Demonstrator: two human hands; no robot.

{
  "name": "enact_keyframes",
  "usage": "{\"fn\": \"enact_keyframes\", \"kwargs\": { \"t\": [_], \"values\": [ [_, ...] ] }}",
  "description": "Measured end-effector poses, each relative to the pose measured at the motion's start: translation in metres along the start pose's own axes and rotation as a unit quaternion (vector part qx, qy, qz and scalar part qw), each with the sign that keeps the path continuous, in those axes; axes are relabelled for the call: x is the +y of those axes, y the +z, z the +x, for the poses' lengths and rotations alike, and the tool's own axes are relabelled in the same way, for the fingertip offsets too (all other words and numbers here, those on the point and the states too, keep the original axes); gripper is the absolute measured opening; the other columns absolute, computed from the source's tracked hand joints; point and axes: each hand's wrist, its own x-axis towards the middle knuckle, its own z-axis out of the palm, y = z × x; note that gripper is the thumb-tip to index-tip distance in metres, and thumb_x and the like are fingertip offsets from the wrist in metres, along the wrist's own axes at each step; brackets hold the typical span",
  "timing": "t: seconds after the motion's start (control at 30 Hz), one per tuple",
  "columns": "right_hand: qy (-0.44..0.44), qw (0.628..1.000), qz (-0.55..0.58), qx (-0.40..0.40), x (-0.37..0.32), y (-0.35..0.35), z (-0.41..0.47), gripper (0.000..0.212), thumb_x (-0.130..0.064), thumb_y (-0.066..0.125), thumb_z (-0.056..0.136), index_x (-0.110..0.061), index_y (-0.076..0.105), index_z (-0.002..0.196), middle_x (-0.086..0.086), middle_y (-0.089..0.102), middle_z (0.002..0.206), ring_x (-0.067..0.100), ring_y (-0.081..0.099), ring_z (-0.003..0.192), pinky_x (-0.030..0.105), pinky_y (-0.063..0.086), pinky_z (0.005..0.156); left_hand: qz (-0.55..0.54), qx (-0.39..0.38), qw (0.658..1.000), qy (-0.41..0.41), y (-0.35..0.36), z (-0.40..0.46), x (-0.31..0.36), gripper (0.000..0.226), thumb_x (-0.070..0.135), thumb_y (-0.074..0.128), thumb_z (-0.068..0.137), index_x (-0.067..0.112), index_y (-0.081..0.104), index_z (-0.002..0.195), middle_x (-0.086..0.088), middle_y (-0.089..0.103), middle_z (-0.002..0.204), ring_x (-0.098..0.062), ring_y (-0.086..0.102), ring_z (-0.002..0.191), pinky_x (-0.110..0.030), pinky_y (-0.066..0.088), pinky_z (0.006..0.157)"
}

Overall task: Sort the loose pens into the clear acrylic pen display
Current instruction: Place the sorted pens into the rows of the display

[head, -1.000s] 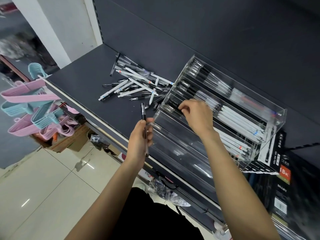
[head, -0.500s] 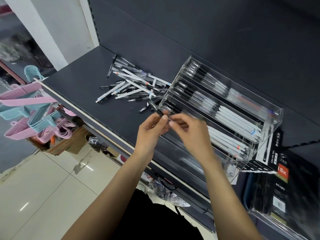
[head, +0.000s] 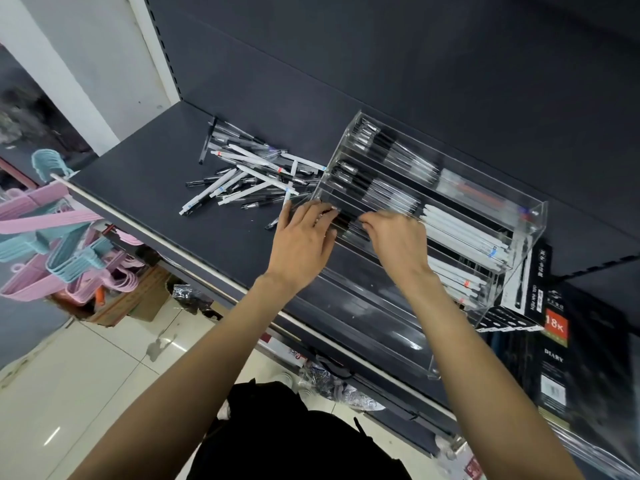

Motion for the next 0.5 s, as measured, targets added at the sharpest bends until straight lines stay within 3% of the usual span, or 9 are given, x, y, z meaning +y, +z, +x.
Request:
{"fn": "enact_keyframes", "kwargs": {
  "t": [0.1, 0.2, 0.3, 0.37, 0.43, 0.5],
  "values": [
    [-0.025, 0.997, -0.07, -0.016, -0.007, 0.002, 0.005, 0.021, -0.003, 0.083, 0.062, -0.019, 0.07, 0.067, -0.002, 0.062, 0.056, 0.017, 0.059, 0.045, 0.015, 0.026, 0.039, 0.053, -0.044, 0.997, 0.019, 0.0, -0.001, -0.001, 0.047, 0.036, 0.033, 0.093, 0.016, 0.06, 0.125, 0.0, 0.06, 0.128, -0.021, 0.048, 0.127, -0.055, 0.012, 0.113],
    [-0.04, 0.995, -0.095, 0.008, -0.009, 0.002, 0.007, 0.023, -0.005, 0.086, 0.055, -0.02, 0.071, 0.063, -0.003, 0.061, 0.055, 0.014, 0.056, 0.042, 0.015, 0.022, 0.04, 0.066, -0.06, 0.996, 0.026, -0.002, -0.002, -0.001, 0.046, 0.035, 0.037, 0.093, 0.015, 0.057, 0.129, 0.0, 0.057, 0.132, -0.022, 0.045, 0.131, -0.056, 0.009, 0.113],
    [-0.031, 0.997, -0.032, 0.056, -0.008, 0.002, 0.001, 0.014, -0.011, 0.079, 0.072, -0.017, 0.074, 0.084, 0.0, 0.07, 0.07, 0.014, 0.063, 0.053, 0.016, 0.038, 0.039, 0.027, -0.022, 0.998, 0.047, -0.01, -0.005, 0.001, 0.038, 0.026, 0.05, 0.091, 0.015, 0.059, 0.127, -0.001, 0.059, 0.13, -0.022, 0.048, 0.128, -0.053, 0.02, 0.113],
    [0.001, 0.992, 0.077, 0.103, -0.012, -0.003, -0.007, 0.017, -0.016, 0.066, 0.087, -0.014, 0.071, 0.103, 0.004, 0.073, 0.086, 0.016, 0.068, 0.067, 0.025, 0.051, 0.047, -0.017, 0.038, 0.998, 0.042, -0.025, -0.01, -0.001, 0.031, 0.021, 0.052, 0.091, 0.016, 0.063, 0.12, 0.001, 0.064, 0.12, -0.02, 0.054, 0.117, -0.044, 0.034, 0.108],
    [0.007, 0.975, 0.173, 0.141, -0.026, -0.014, -0.018, 0.021, -0.016, 0.058, 0.092, -0.012, 0.068, 0.11, 0.004, 0.073, 0.093, 0.016, 0.068, 0.074, 0.027, 0.053, 0.052, -0.064, 0.111, 0.992, 0.009, -0.047, -0.021, -0.003, 0.024, 0.019, 0.049, 0.092, 0.016, 0.066, 0.11, 0.004, 0.067, 0.103, -0.016, 0.058, 0.101, -0.031, 0.039, 0.095],
    [0.002, 0.956, 0.25, 0.151, -0.048, -0.024, -0.026, 0.022, -0.015, 0.057, 0.093, -0.012, 0.067, 0.112, 0.003, 0.073, 0.095, 0.012, 0.066, 0.076, 0.022, 0.052, 0.056, -0.168, 0.171, 0.968, -0.077, -0.075, -0.036, -0.006, 0.017, 0.018, 0.049, 0.092, 0.019, 0.064, 0.101, 0.013, 0.065, 0.089, -0.008, 0.058, 0.085, -0.024, 0.04, 0.081]
  ]
}}
